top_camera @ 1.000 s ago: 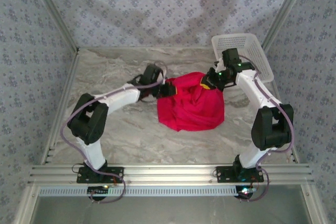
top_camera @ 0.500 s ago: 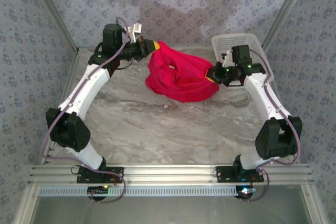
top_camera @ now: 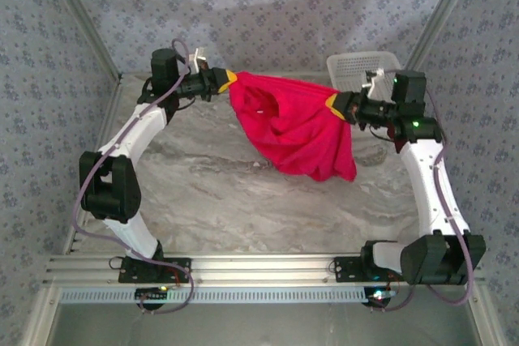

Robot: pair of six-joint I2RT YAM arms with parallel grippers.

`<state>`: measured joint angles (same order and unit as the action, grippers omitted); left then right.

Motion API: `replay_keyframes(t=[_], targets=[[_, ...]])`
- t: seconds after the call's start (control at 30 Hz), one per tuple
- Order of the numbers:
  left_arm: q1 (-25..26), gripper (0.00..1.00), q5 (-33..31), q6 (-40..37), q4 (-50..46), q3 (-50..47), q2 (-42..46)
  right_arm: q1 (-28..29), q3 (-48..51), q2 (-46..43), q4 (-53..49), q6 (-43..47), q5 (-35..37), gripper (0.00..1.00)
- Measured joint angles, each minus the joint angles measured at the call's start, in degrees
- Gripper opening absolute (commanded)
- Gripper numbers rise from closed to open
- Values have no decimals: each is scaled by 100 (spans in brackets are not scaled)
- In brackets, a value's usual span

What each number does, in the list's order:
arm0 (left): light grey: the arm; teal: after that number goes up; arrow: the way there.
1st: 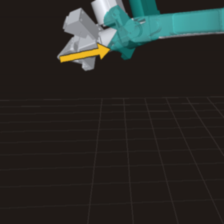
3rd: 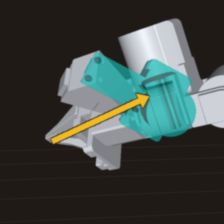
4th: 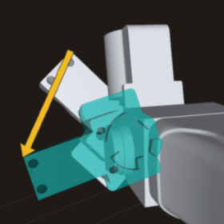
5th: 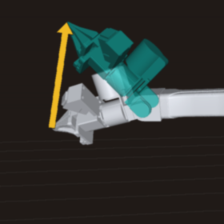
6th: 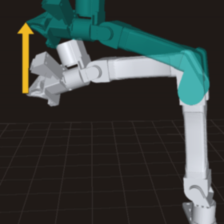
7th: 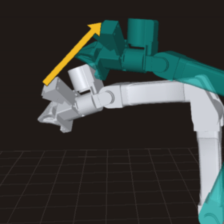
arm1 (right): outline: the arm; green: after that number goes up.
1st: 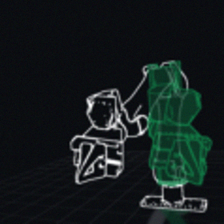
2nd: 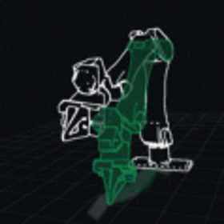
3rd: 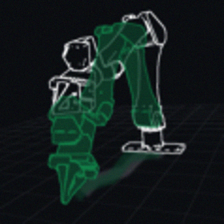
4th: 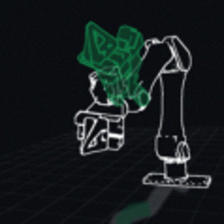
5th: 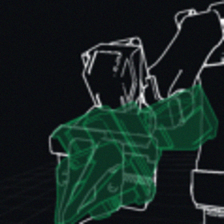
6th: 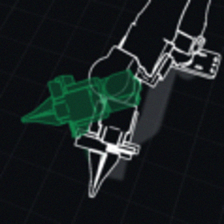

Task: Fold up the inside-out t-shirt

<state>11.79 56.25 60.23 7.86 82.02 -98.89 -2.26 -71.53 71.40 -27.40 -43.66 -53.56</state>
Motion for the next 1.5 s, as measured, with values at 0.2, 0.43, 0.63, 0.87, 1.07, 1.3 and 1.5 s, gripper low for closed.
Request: replay_keyframes(t=[0.2,0.43,0.63,0.87,1.07,1.3,1.5], targets=[[-20,0,131,144,-48,-81,15,-205,247,330,-505,271,367,0],[-286,0,-330,243,-498,785,422,413,-1147,260,-566,50,468,0],[-525,0,-688,-138,-1427,2918,1156,778,-1633,-505,-4,-496,422,0],[-527,0,-890,-697,-2358,5040,1062,881,-754,-1412,688,-763,645,0],[326,0,-1281,-1504,-3143,5263,-439,951,1239,-1453,1095,-848,1663,0],[859,29,-2083,-1971,-4385,6596,-4406,927,2852,-844,730,-1012,3346,43],[804,61,-2651,-2385,-6231,8929,-6319,1084,2905,-999,243,-922,4494,59]])
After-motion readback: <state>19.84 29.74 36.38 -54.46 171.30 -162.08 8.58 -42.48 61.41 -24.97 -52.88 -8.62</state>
